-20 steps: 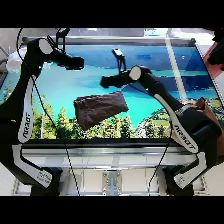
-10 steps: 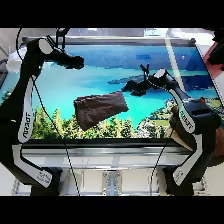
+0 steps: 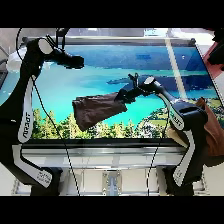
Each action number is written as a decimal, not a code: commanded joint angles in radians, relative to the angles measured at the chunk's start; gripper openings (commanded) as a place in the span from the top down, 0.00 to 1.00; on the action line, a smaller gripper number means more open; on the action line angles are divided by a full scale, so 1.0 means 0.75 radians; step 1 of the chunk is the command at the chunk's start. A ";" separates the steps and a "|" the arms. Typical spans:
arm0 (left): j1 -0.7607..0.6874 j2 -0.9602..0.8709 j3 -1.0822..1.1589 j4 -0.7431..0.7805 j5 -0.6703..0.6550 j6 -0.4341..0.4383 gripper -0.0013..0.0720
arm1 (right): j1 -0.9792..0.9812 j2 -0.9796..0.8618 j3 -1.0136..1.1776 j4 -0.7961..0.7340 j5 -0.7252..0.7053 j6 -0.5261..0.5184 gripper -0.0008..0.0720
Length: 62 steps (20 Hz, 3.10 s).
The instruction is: Fold the shirts.
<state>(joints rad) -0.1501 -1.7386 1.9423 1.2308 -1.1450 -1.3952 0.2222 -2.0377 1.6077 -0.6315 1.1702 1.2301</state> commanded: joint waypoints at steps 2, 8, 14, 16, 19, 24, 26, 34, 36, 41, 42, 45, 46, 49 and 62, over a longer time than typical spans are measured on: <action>0.001 0.001 0.002 0.012 -0.017 0.006 0.55 | 0.027 0.005 0.011 0.238 0.056 -0.178 0.95; 0.001 0.001 0.002 0.017 -0.023 0.006 0.55 | -0.140 0.122 0.111 0.016 0.177 -0.028 0.95; 0.001 0.001 0.002 0.016 -0.026 0.006 0.55 | -0.432 0.476 0.111 -0.317 0.349 0.134 0.96; 0.001 0.001 0.002 0.015 -0.026 0.005 0.55 | -0.558 0.604 0.111 -0.374 0.388 0.191 0.96; 0.001 0.001 0.002 0.014 -0.034 0.005 0.55 | -0.788 0.790 0.111 -0.436 0.412 0.277 0.96; 0.001 0.001 0.002 -0.001 -0.033 0.006 0.55 | -1.129 1.051 0.111 -0.828 0.699 0.401 0.96; 0.001 0.001 0.002 -0.001 -0.034 0.005 0.55 | -1.249 1.111 0.111 -0.969 0.855 0.419 0.96; 0.001 0.001 0.002 -0.037 -0.052 0.005 0.55 | -1.583 1.238 -0.054 -1.295 0.883 0.368 0.96; 0.000 0.001 0.002 -0.081 -0.052 0.005 0.55 | -1.582 1.238 -0.186 -1.351 0.873 0.354 0.95; 0.000 0.001 0.002 -0.145 -0.053 0.006 0.55 | -1.582 1.239 -0.335 -1.357 0.857 0.354 0.42; 0.000 0.001 0.002 -0.144 -0.054 0.006 0.55 | -1.582 1.241 -0.300 -1.368 0.852 0.355 0.42; 0.000 0.001 0.002 -0.145 -0.051 0.005 0.55 | -1.581 1.241 -0.108 -1.051 0.713 0.400 0.42; 0.000 0.001 0.002 -0.145 -0.048 0.005 0.55 | -1.573 1.241 -0.064 -0.757 0.625 0.395 0.42; 0.000 0.001 0.002 -0.145 -0.045 0.004 0.55 | -1.398 1.243 -0.083 -0.031 0.360 0.153 0.43; 0.000 0.001 0.002 -0.145 -0.185 -0.115 0.57 | -0.123 1.237 -0.446 -0.868 -0.258 0.065 0.42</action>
<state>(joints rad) -0.1501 -1.7386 1.9423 1.1213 -1.2732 -1.4773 0.0151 -1.1091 1.3010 -1.1580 1.0290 1.2846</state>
